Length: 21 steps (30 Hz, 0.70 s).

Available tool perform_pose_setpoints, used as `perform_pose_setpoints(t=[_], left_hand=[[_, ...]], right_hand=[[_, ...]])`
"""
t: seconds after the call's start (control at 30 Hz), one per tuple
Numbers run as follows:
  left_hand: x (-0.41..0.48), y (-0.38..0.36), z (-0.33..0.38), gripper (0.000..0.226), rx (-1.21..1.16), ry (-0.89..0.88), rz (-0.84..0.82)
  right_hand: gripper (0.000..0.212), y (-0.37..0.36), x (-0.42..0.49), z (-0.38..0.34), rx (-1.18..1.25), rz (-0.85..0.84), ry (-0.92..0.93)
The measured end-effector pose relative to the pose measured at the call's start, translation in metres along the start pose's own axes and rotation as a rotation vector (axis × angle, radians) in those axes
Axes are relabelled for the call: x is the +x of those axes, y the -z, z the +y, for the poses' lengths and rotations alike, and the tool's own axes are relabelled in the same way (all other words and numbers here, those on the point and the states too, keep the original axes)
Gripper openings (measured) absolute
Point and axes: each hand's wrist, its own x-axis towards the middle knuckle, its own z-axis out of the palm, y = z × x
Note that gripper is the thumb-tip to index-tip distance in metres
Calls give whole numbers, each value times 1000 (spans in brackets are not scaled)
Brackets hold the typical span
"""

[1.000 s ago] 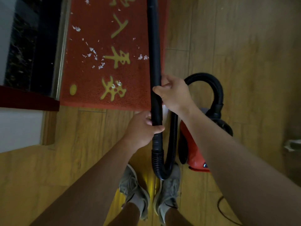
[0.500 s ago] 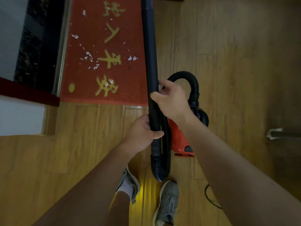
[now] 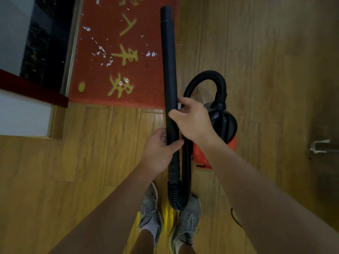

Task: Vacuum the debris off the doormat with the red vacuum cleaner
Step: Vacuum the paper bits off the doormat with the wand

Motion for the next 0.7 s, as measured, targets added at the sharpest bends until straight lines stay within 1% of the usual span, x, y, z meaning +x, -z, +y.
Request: perform_pose_setpoints(t=[0.1,0.17,0.3,0.4,0.57,0.7], left_hand=[[3,1,-8,13,-61,-12,-13],[6,2,-12,10,-63,-24,-10],[9,2,-15,11,-14,-32,15],[11,2,-12,9,-7,-6,25],[14,-1,-6,10,-7,16,9],[14,-7,-1,17,19,20,-19]], right_hand=[[31,-5,3,5,17,-1,-10],[29,-8,5,9,16,1,-13],[38,-11,7,14,5,-59,-40],[43,-12,8,17,-15,-81,-30],[54,-5,6,24,-59,-37,-39],[55,9,0,40,-22,37,-106]])
